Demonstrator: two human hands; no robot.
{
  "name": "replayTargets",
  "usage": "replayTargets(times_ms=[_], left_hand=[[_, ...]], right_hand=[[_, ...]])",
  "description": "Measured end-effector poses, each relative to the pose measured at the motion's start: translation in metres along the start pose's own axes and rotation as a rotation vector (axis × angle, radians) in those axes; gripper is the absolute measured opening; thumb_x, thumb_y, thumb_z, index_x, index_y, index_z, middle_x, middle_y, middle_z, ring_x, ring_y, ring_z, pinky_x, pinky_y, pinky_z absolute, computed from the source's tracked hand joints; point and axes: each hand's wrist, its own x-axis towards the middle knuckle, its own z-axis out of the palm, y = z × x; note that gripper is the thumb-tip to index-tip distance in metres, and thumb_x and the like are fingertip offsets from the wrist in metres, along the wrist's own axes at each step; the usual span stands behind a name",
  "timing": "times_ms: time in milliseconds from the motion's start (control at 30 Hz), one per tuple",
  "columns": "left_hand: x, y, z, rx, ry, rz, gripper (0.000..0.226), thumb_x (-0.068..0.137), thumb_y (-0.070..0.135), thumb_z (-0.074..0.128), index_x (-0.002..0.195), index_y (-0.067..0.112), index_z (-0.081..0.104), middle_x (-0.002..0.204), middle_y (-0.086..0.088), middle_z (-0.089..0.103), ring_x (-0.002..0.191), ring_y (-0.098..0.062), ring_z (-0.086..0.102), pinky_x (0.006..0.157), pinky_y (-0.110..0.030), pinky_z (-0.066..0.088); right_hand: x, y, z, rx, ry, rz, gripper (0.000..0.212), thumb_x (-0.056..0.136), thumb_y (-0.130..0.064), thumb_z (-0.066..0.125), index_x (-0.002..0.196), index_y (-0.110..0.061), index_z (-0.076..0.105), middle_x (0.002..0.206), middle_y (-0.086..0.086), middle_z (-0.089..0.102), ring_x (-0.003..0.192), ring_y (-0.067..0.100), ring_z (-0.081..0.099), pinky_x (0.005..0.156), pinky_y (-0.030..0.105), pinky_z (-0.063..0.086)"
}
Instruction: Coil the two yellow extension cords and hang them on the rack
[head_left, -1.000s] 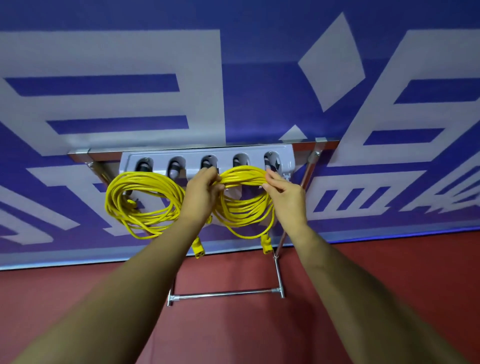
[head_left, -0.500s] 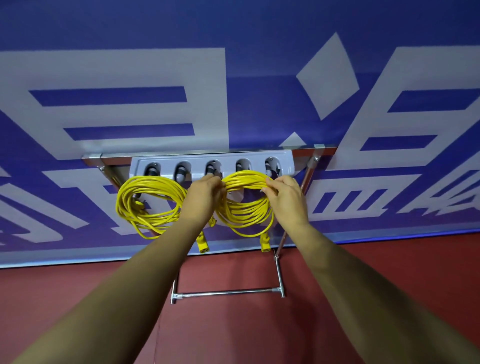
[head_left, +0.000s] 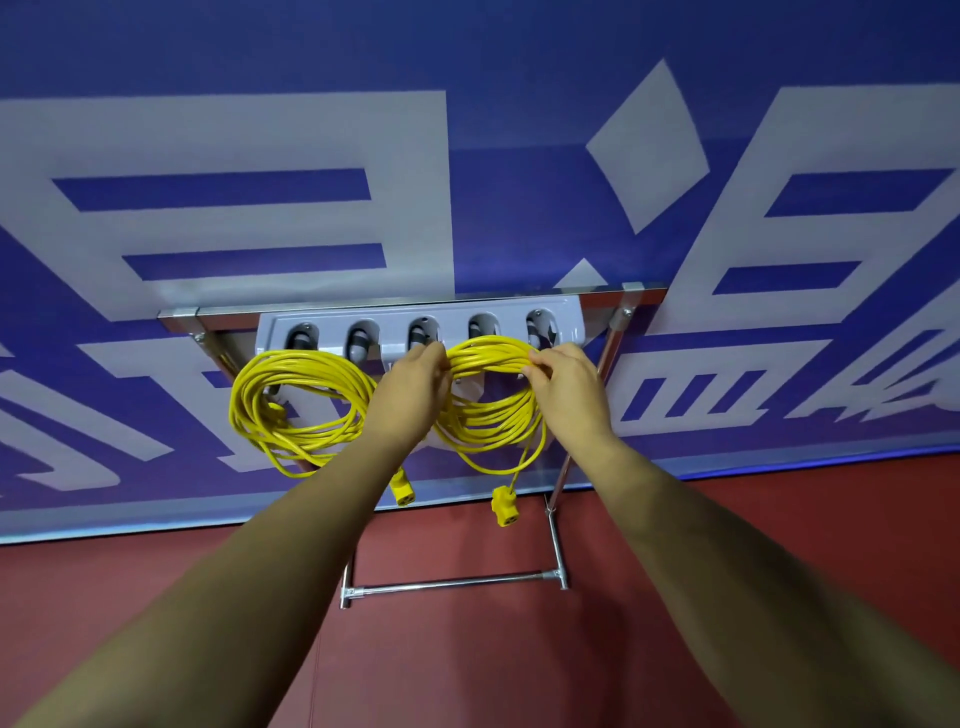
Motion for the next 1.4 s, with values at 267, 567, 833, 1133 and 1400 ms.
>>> replayTargets(times_ms=[267, 567, 833, 1133, 1400], left_hand=[[0.0, 0.005, -0.006, 0.068, -0.027, -0.054, 0.025, 0.09, 0.031, 0.061, 0.107, 0.015, 0.051, 0.104, -0.008, 0.06, 0.089, -0.035, 0.06, 0.066, -0.043, 0.05], [0.0, 0.009, -0.006, 0.062, -0.049, -0.064, 0.034, 0.088, 0.049, 0.06, 0.1, 0.021, 0.047, 0.1, -0.001, 0.059, 0.088, -0.025, 0.06, 0.068, -0.043, 0.052], [-0.001, 0.014, -0.007, 0.04, -0.052, -0.085, 0.028, 0.091, 0.041, 0.056, 0.104, 0.018, 0.049, 0.103, -0.004, 0.06, 0.089, -0.027, 0.06, 0.068, -0.04, 0.05], [-0.004, 0.017, -0.007, 0.01, -0.061, -0.103, 0.021, 0.09, 0.031, 0.055, 0.104, 0.017, 0.047, 0.103, -0.006, 0.06, 0.088, -0.029, 0.059, 0.067, -0.039, 0.047], [-0.007, 0.02, -0.009, 0.012, -0.08, -0.106, 0.02, 0.092, 0.028, 0.055, 0.104, 0.015, 0.046, 0.102, -0.008, 0.06, 0.087, -0.03, 0.057, 0.065, -0.038, 0.043]], right_hand=[[-0.002, -0.008, -0.006, -0.143, -0.055, -0.039, 0.037, 0.094, -0.03, 0.06, 0.127, -0.014, 0.059, 0.117, 0.005, 0.053, 0.115, 0.024, 0.05, 0.09, 0.043, 0.051], [0.0, -0.008, -0.011, -0.174, -0.104, -0.04, 0.043, 0.094, -0.03, 0.061, 0.132, -0.013, 0.056, 0.121, 0.006, 0.054, 0.12, 0.024, 0.047, 0.095, 0.042, 0.048], [-0.003, -0.007, -0.021, -0.2, -0.177, -0.056, 0.045, 0.092, -0.006, 0.053, 0.135, -0.019, 0.054, 0.119, 0.008, 0.057, 0.116, 0.027, 0.051, 0.092, 0.044, 0.05], [-0.001, 0.001, -0.024, -0.253, -0.258, 0.035, 0.026, 0.085, 0.005, 0.047, 0.1, -0.014, 0.055, 0.096, 0.01, 0.063, 0.087, 0.032, 0.059, 0.075, 0.045, 0.055], [-0.002, -0.003, -0.029, -0.305, -0.259, 0.054, 0.028, 0.09, -0.01, 0.047, 0.114, -0.016, 0.06, 0.11, 0.01, 0.068, 0.1, 0.034, 0.063, 0.083, 0.046, 0.055]])
